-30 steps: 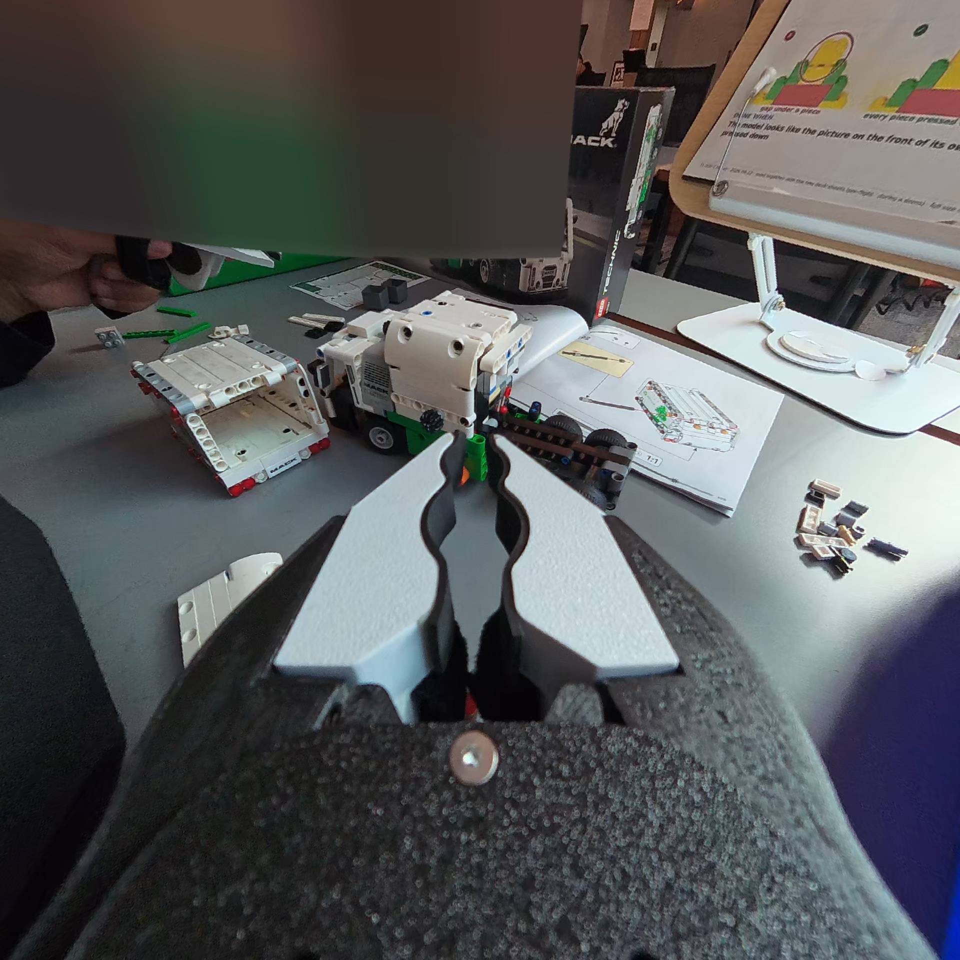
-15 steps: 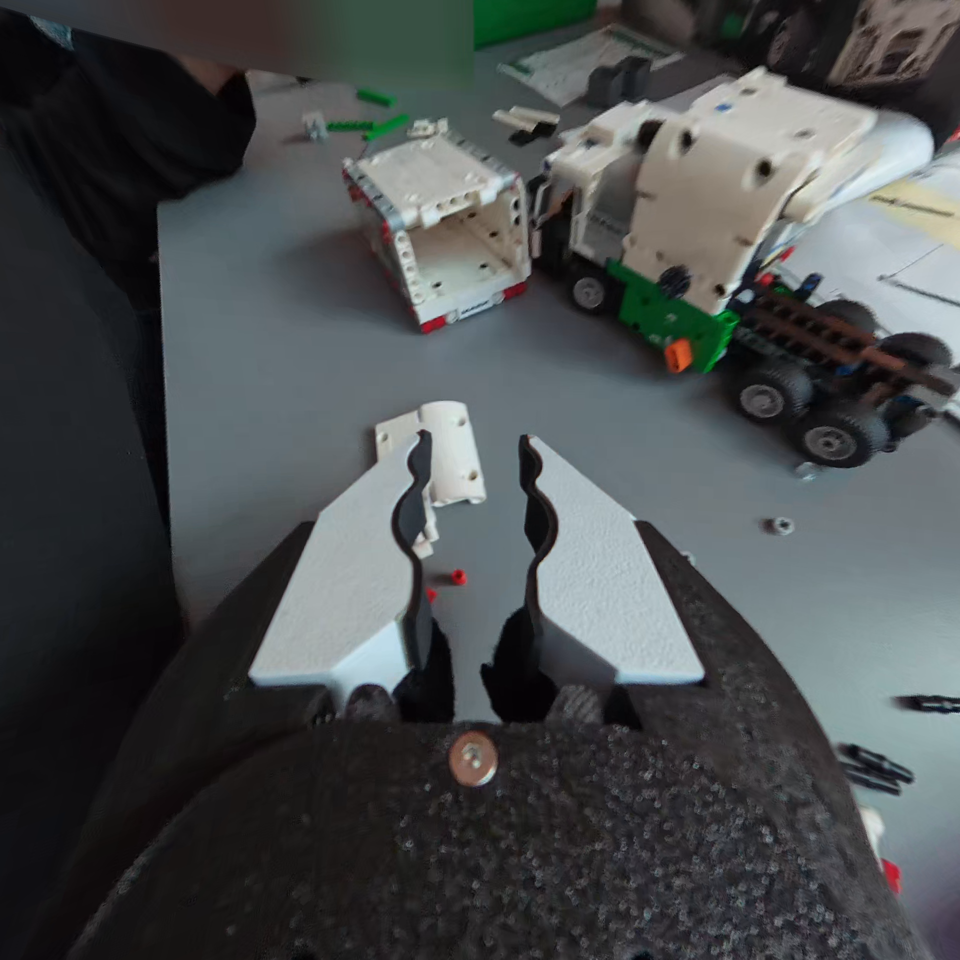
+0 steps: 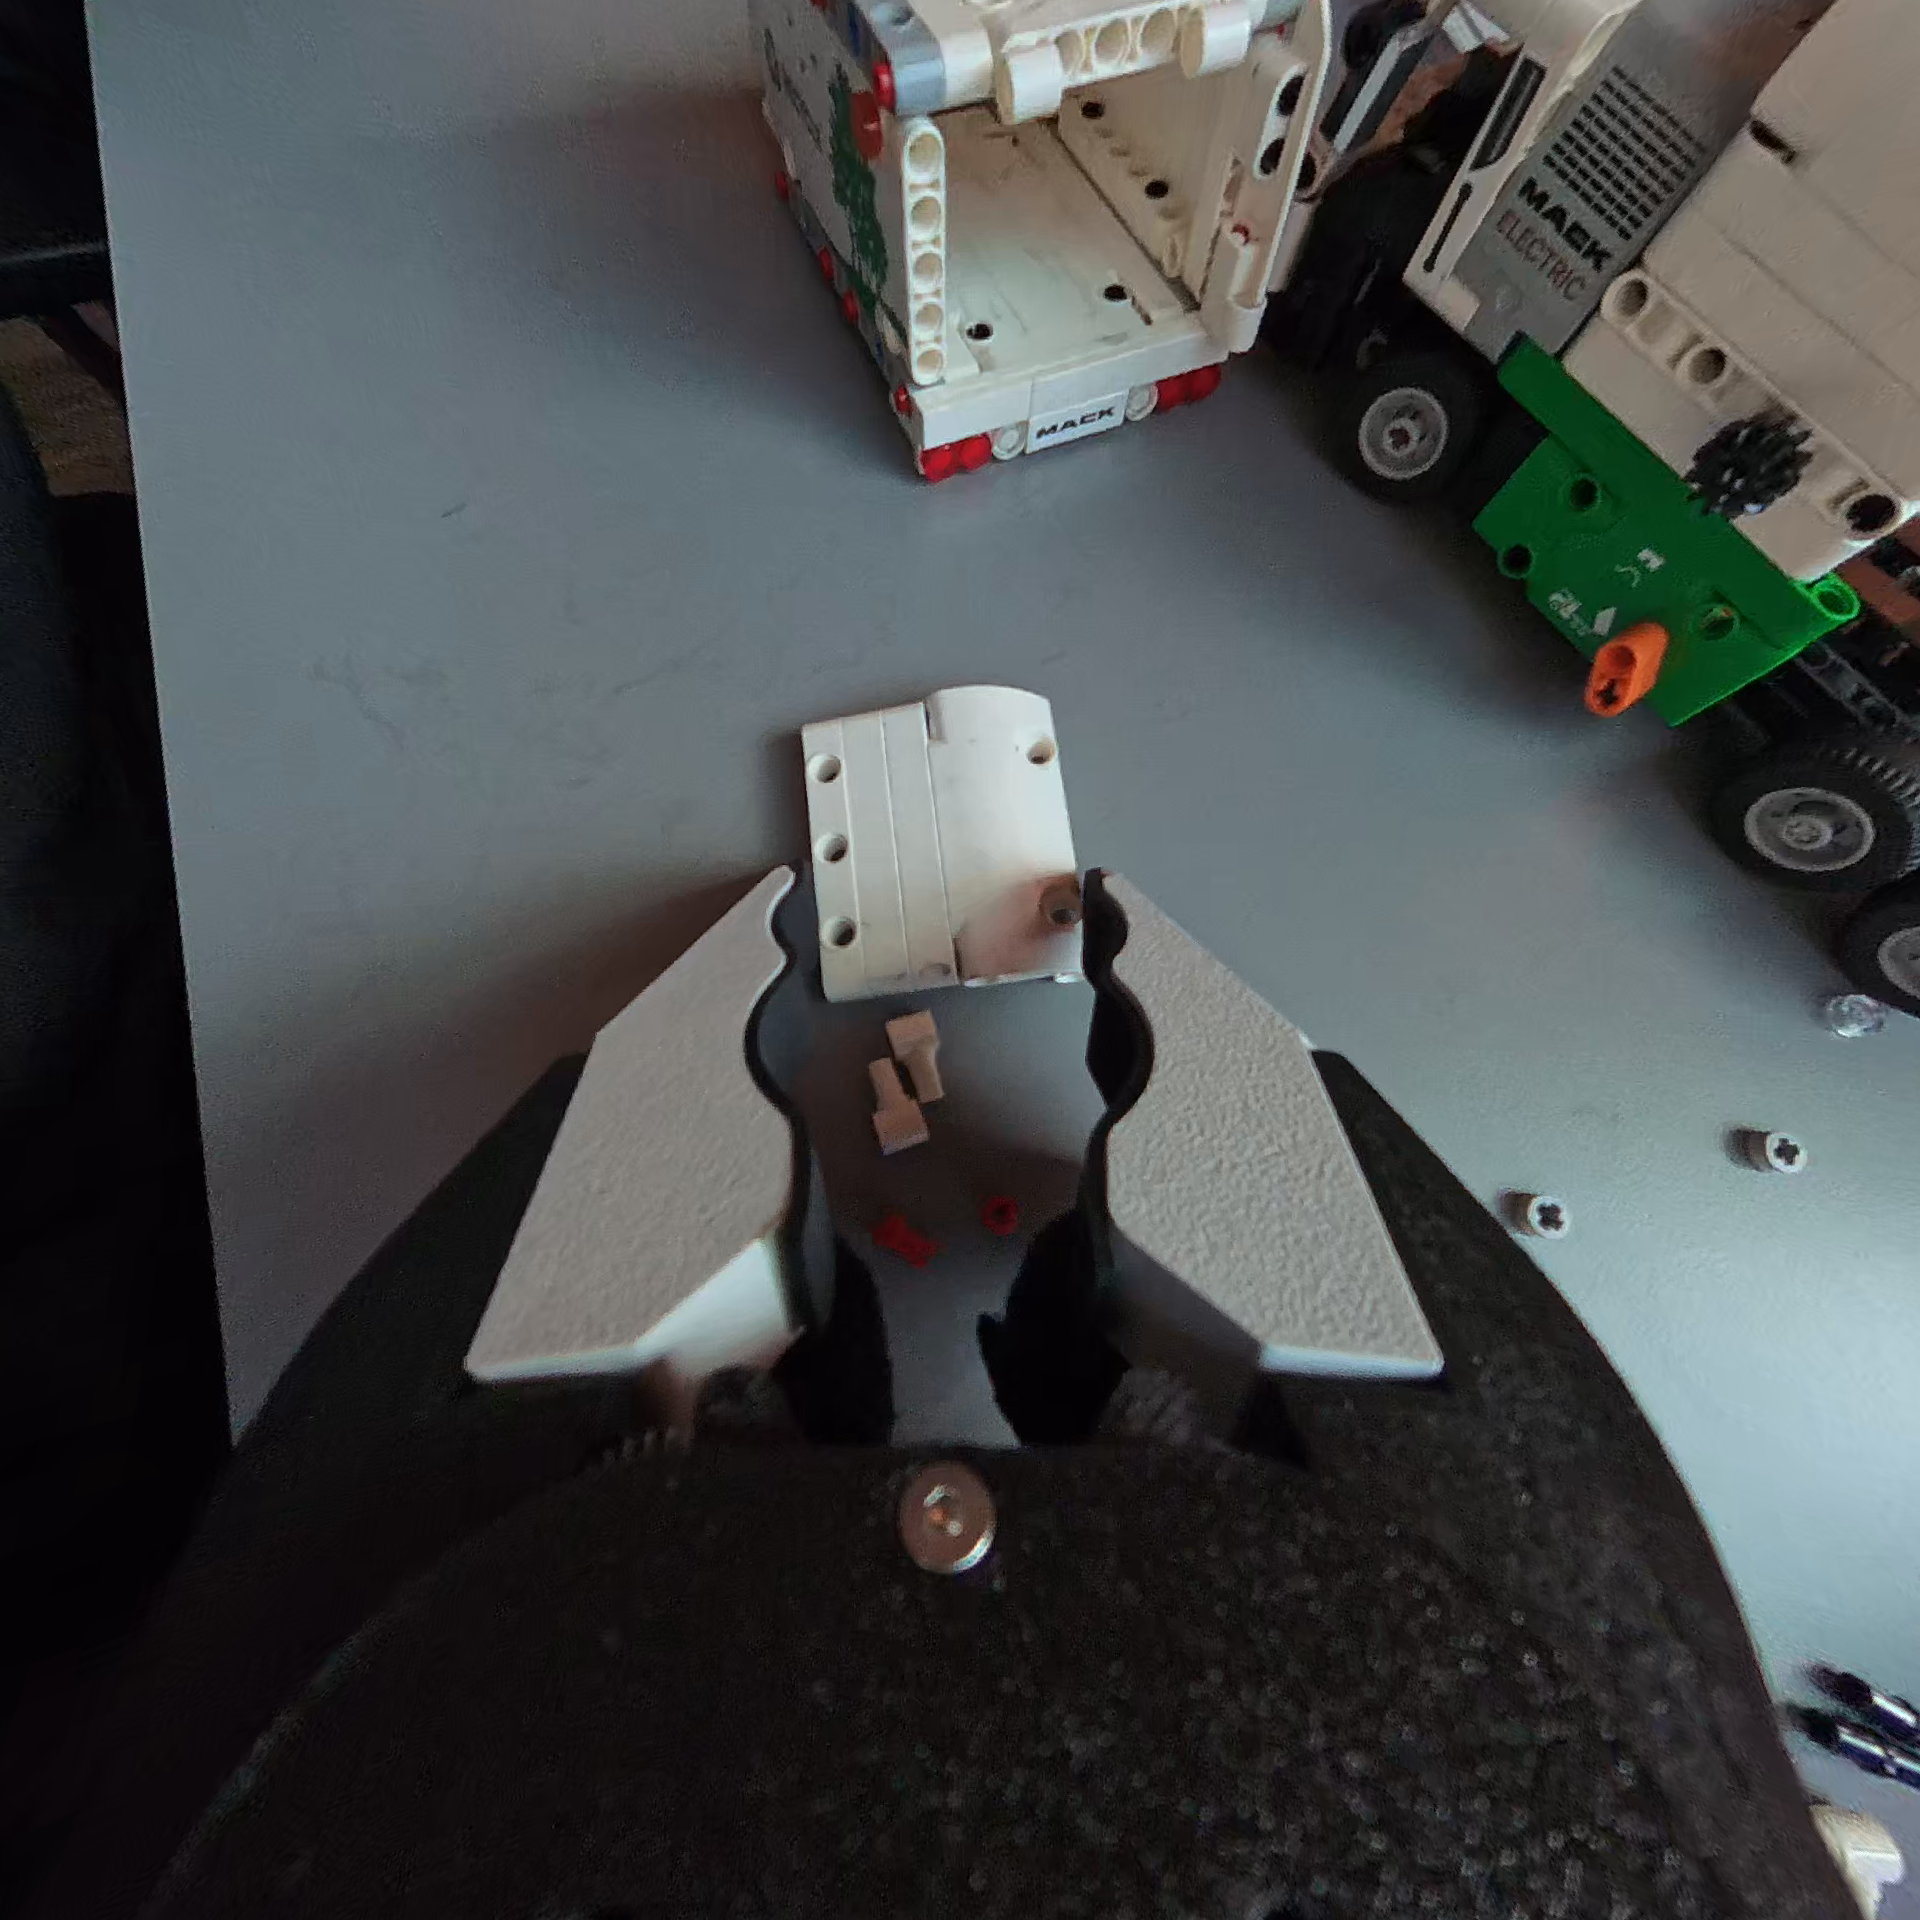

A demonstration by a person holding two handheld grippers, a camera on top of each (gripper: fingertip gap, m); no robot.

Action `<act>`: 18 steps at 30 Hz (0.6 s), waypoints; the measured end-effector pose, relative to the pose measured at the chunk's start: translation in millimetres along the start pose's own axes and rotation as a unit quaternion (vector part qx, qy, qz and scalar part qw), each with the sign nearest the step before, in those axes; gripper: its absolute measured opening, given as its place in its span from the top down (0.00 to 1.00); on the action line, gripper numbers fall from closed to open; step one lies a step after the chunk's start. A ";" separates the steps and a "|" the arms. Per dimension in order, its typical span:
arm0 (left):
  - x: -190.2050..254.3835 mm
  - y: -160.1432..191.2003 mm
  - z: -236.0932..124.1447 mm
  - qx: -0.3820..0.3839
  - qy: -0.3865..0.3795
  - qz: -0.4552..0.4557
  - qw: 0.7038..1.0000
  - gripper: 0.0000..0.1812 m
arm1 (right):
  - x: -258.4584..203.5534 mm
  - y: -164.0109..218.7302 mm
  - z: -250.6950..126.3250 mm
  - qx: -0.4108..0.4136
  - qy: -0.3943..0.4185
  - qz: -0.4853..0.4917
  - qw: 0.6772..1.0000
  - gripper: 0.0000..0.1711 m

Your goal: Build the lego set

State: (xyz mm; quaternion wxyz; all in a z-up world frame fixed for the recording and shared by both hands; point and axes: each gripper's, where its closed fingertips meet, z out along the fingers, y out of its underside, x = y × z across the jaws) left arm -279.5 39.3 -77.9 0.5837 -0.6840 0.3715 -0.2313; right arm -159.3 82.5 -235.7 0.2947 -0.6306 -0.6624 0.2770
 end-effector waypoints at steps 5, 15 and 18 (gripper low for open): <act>34.8 25.8 39.8 -0.087 -0.005 0.186 0.979 0.89 | -3.8 -21.8 -17.8 0.068 -0.088 0.103 0.988 0.71; 74.9 40.0 90.7 -0.098 0.015 0.486 0.868 0.81 | -45.0 -63.0 -53.0 0.147 -0.274 0.162 0.936 0.71; 90.9 42.4 94.1 -0.069 0.077 0.473 0.875 0.90 | -55.5 -60.9 -50.3 0.138 -0.288 0.148 0.936 0.71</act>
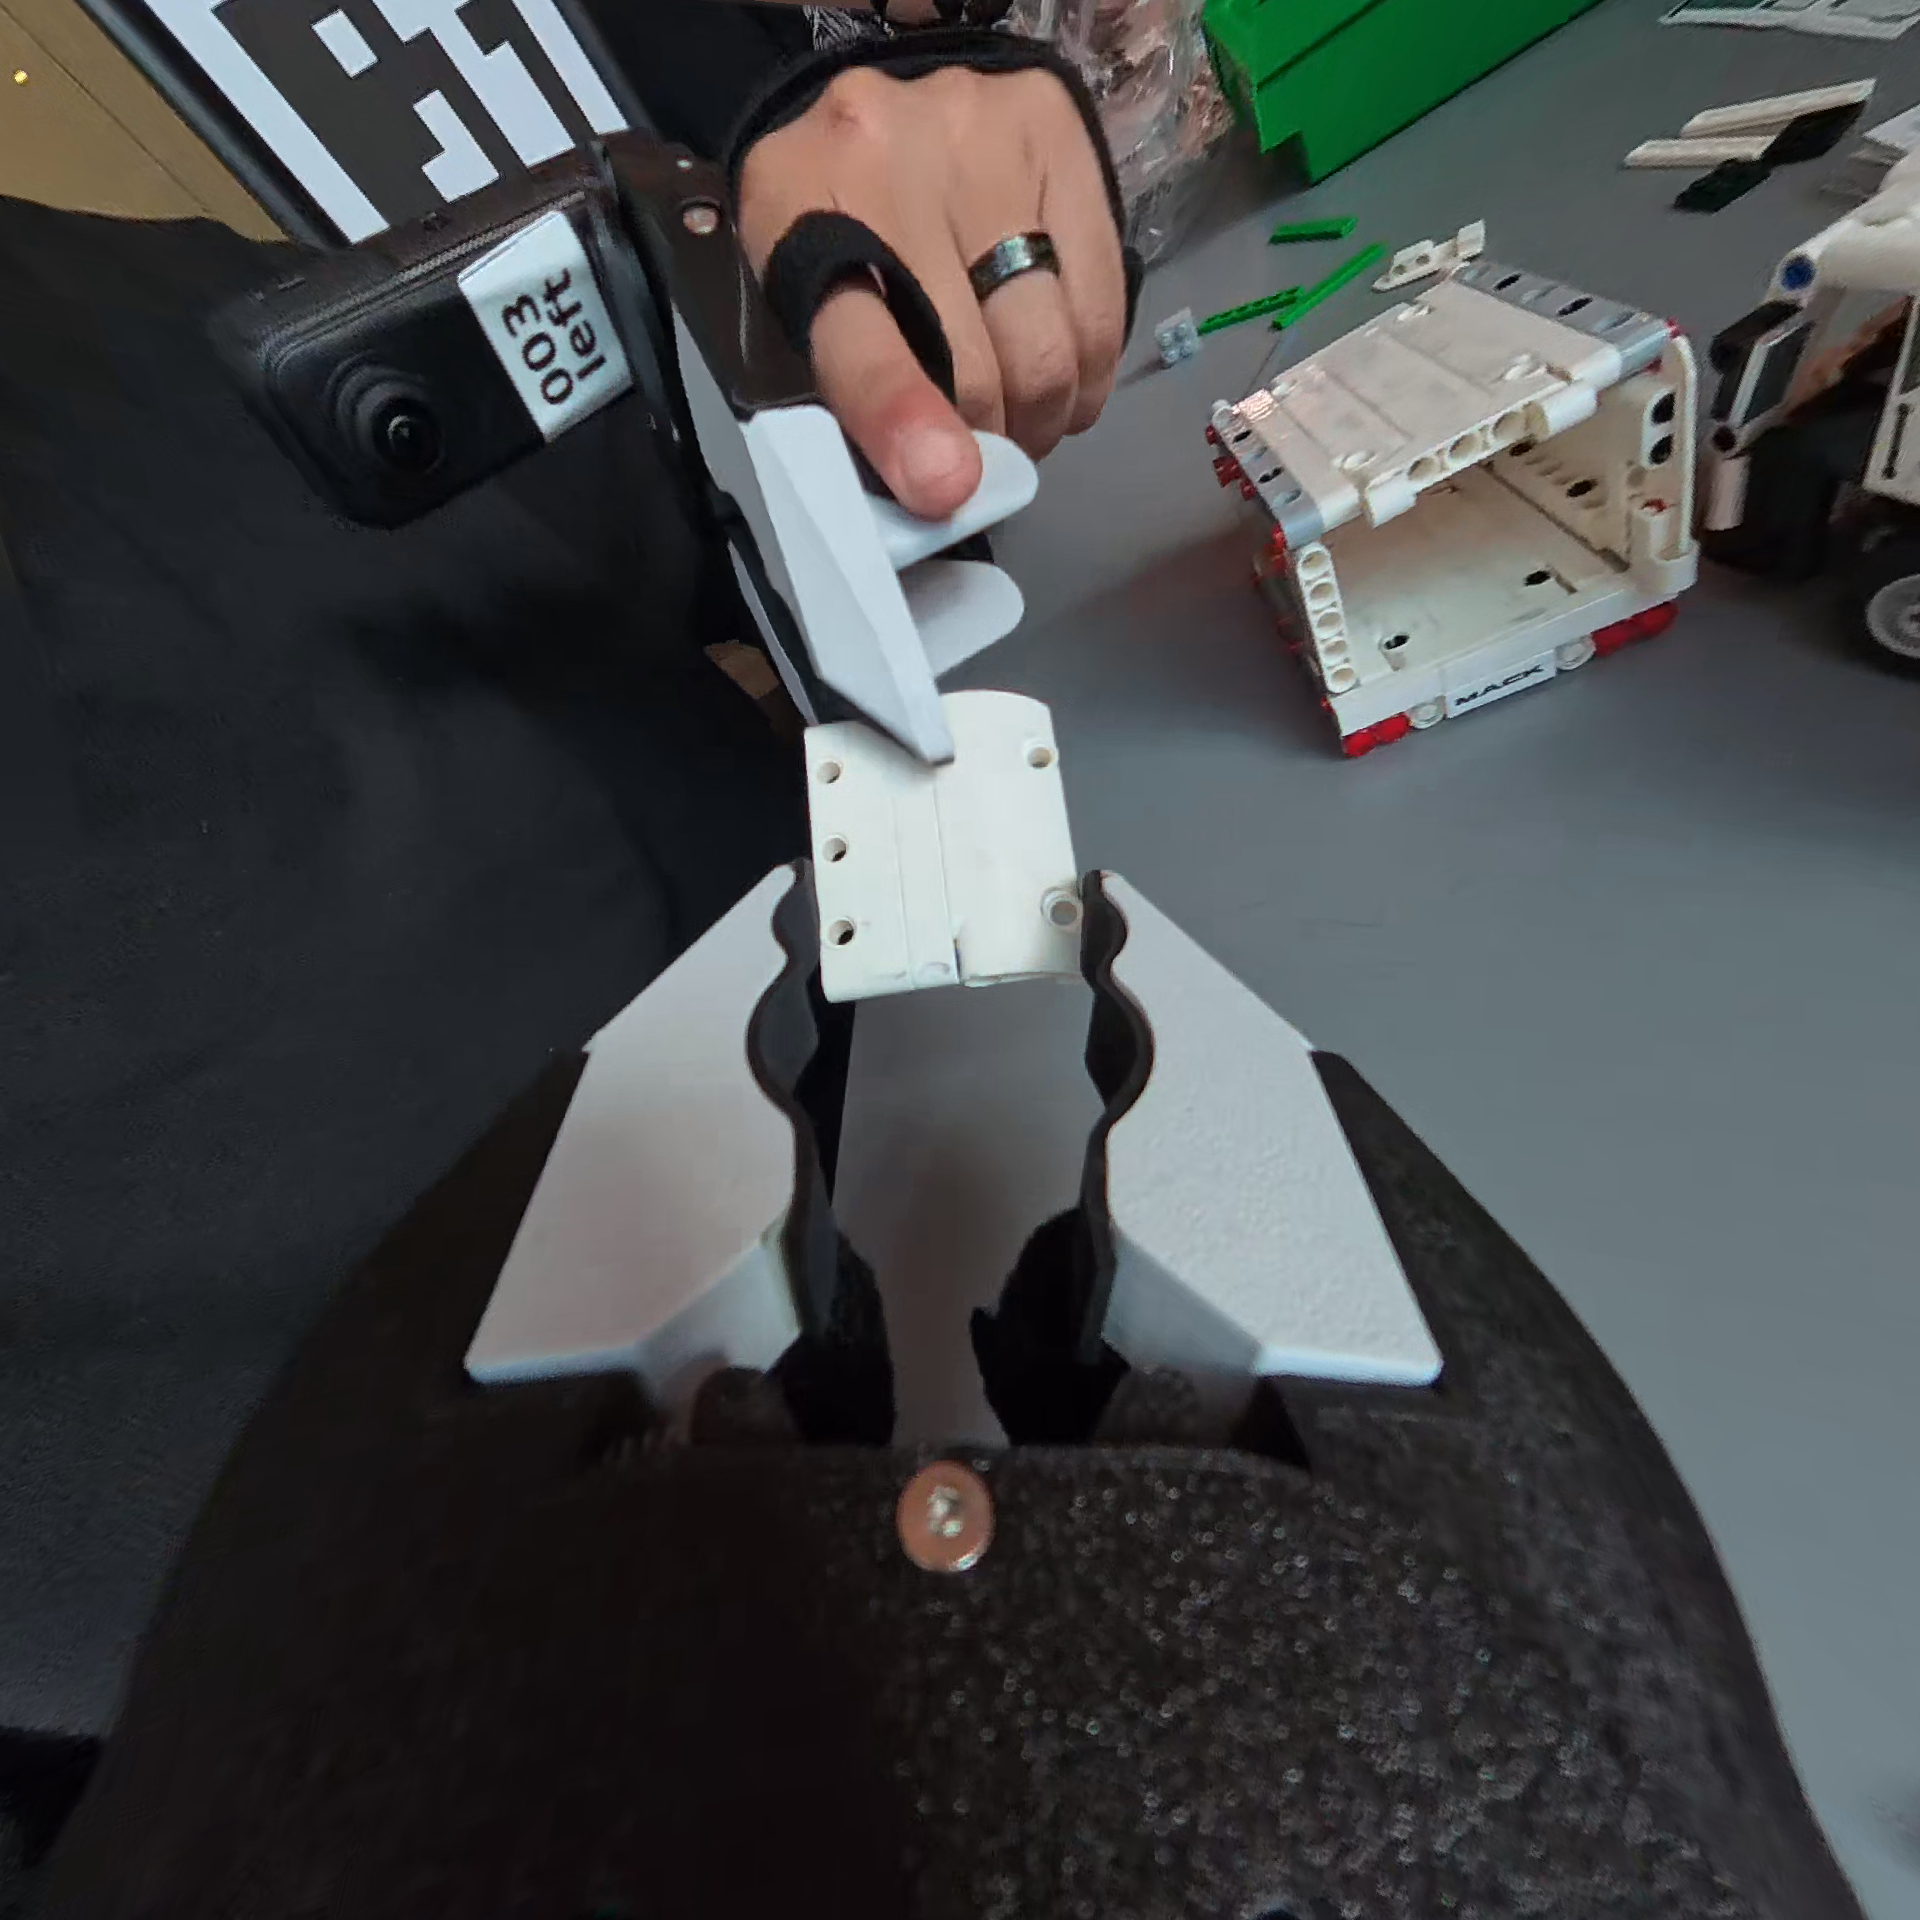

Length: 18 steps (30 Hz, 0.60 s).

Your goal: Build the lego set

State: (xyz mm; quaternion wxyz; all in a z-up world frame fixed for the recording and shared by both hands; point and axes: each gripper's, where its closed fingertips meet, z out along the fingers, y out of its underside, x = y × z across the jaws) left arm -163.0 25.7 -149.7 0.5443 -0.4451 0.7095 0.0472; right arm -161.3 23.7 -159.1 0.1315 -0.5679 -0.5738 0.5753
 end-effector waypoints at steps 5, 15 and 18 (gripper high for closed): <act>-2.2 -13.3 -2.3 0.079 -0.004 -0.007 0.997 0.97 | -6.4 -7.2 -0.8 0.026 -0.041 0.005 0.999 0.71; -6.0 5.7 -0.3 -0.005 -0.083 0.058 0.995 0.97 | -10.7 -30.7 -1.1 0.078 0.003 -0.092 0.993 0.74; -1.9 17.8 2.9 -0.027 -0.073 0.022 0.997 0.97 | -6.7 -32.6 1.7 0.036 0.150 -0.226 0.962 0.79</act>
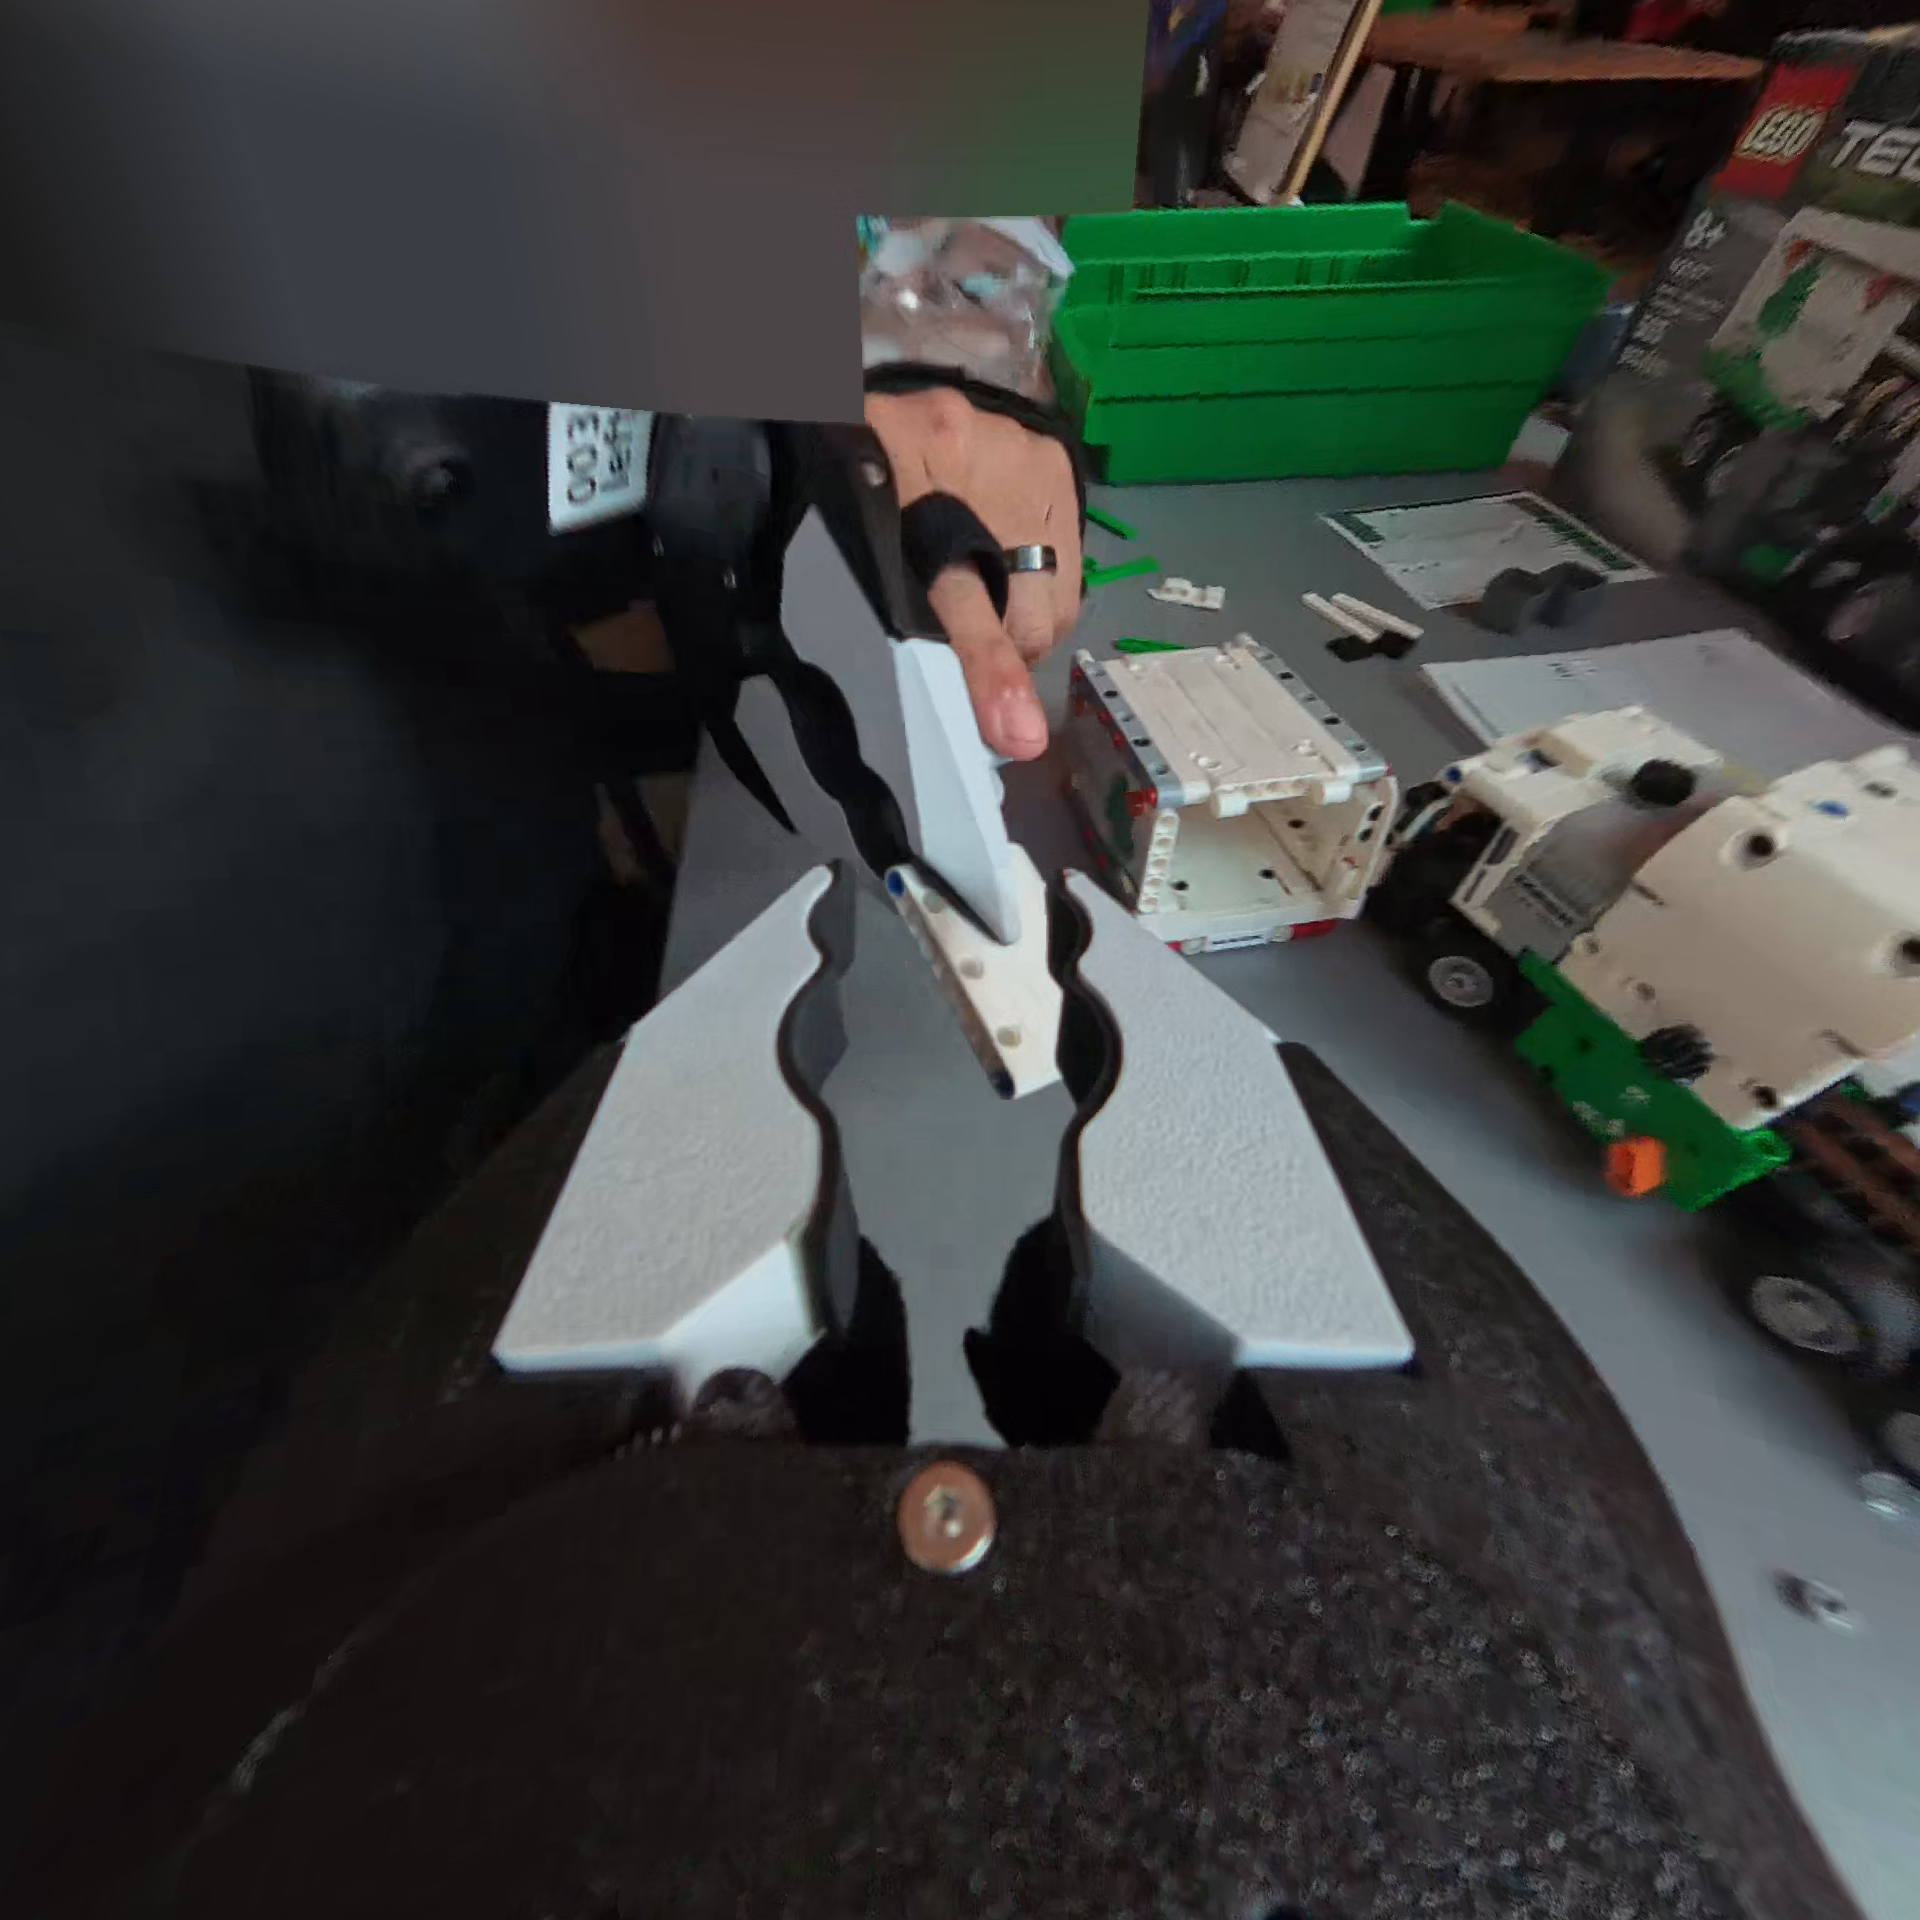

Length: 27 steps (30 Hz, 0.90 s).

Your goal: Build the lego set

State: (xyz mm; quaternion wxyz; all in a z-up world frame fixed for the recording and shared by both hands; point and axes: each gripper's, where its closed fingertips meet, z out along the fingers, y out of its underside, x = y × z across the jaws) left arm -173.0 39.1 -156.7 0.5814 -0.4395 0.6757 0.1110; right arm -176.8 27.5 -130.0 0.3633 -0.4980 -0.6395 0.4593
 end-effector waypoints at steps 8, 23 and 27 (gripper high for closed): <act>-10.6 9.7 -2.0 -0.022 -0.008 -0.057 0.998 0.97 | 29.8 22.5 9.4 -0.179 0.240 -0.313 0.901 0.95; -20.4 5.0 -8.6 0.010 -0.025 -0.073 0.997 0.97 | 31.3 11.8 6.1 -0.047 0.214 -0.199 0.955 0.91; -40.5 13.8 -20.5 -0.030 -0.098 0.040 0.994 0.97 | 44.3 19.4 -30.3 -0.055 0.224 -0.105 0.967 0.94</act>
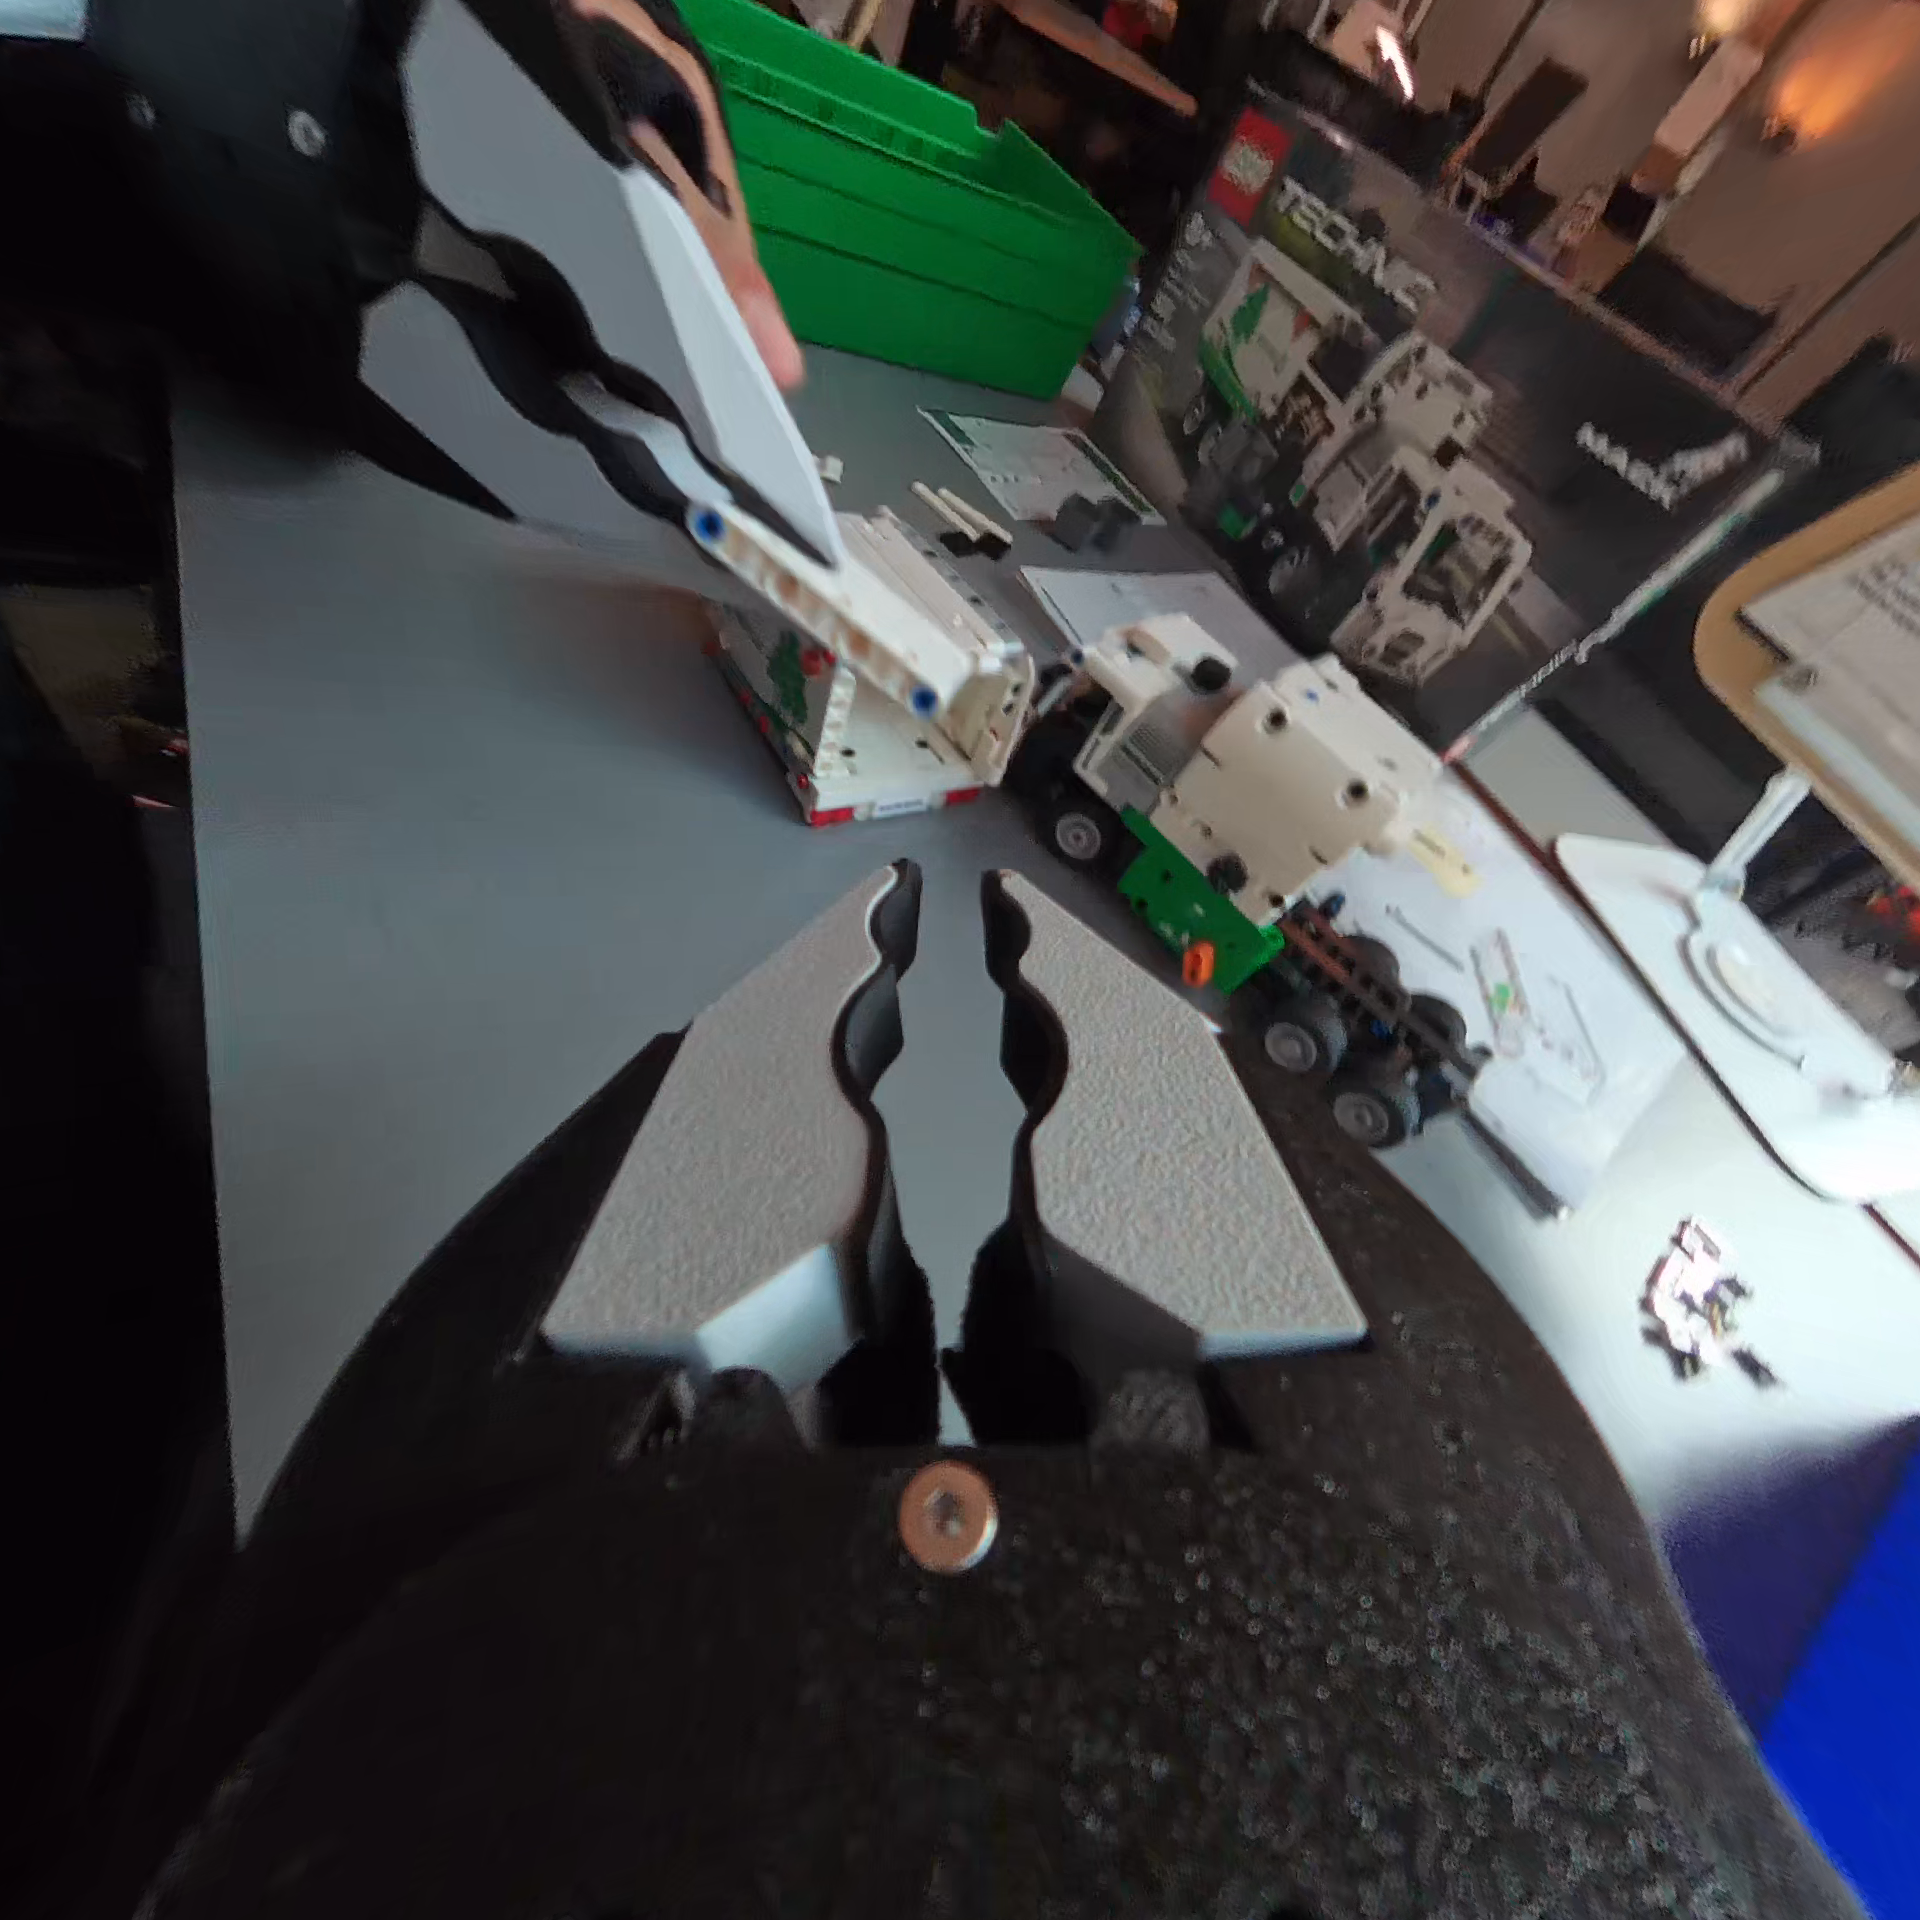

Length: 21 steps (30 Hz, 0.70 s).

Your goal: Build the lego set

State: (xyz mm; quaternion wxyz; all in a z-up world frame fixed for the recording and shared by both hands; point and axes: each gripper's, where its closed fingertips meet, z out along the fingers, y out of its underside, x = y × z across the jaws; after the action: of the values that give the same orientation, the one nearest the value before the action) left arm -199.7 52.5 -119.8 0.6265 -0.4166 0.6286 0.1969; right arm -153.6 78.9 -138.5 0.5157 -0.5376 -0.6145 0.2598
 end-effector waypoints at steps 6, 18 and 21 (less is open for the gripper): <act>-42.7 36.8 -19.6 -0.028 -0.061 -0.012 0.998 0.97 | -6.7 70.7 -32.2 -0.133 -0.115 0.169 0.970 0.86; -42.6 53.3 -22.5 -0.025 -0.067 -0.074 0.995 0.97 | -9.7 99.5 -19.9 -0.144 -0.081 0.158 0.973 0.93; -37.9 53.8 -20.4 -0.025 -0.058 -0.076 0.995 0.97 | -12.8 102.3 -17.3 -0.150 -0.083 0.155 0.973 0.93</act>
State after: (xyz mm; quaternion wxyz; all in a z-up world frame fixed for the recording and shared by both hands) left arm -258.9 78.2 -95.7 0.6644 -0.4662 0.5531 0.1879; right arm -99.1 92.3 -226.7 0.3295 -0.6742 -0.5962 0.2852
